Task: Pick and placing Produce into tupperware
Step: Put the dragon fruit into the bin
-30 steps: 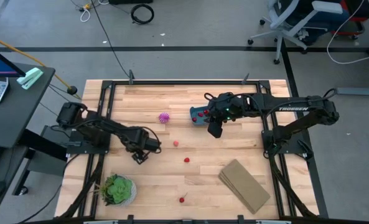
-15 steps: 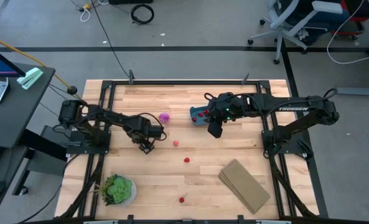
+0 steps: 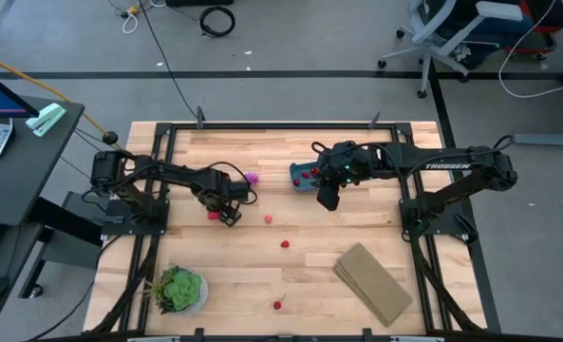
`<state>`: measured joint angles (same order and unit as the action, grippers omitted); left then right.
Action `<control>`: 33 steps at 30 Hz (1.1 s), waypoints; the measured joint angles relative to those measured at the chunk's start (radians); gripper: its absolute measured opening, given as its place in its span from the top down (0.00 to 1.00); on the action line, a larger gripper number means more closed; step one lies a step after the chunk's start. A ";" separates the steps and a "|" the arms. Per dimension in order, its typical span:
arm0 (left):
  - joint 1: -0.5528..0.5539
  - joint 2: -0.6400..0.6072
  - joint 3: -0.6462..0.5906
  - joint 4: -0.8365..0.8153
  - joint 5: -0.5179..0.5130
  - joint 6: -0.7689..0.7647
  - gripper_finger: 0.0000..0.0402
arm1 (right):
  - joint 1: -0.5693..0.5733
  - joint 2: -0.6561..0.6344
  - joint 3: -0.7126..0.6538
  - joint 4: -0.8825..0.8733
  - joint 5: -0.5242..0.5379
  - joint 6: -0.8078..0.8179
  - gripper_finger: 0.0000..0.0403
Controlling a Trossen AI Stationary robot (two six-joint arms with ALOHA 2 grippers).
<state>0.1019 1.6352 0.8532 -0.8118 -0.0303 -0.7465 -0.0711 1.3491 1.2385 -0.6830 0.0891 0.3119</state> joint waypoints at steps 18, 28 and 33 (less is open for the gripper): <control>0.009 0.001 0.034 0.012 0.088 -0.002 0.43 | 0.000 0.000 0.000 0.000 0.000 0.001 0.68; 0.067 0.001 0.375 0.218 0.043 0.133 0.43 | 0.000 0.000 0.001 -0.082 0.035 0.154 0.68; 0.145 0.014 0.493 0.449 0.039 0.178 0.42 | 0.004 0.000 0.001 -0.434 0.037 0.365 0.68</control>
<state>0.2467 1.6493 1.3459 -0.3632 0.0082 -0.5688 -0.0670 1.3491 1.2392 -1.1171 0.1263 0.6773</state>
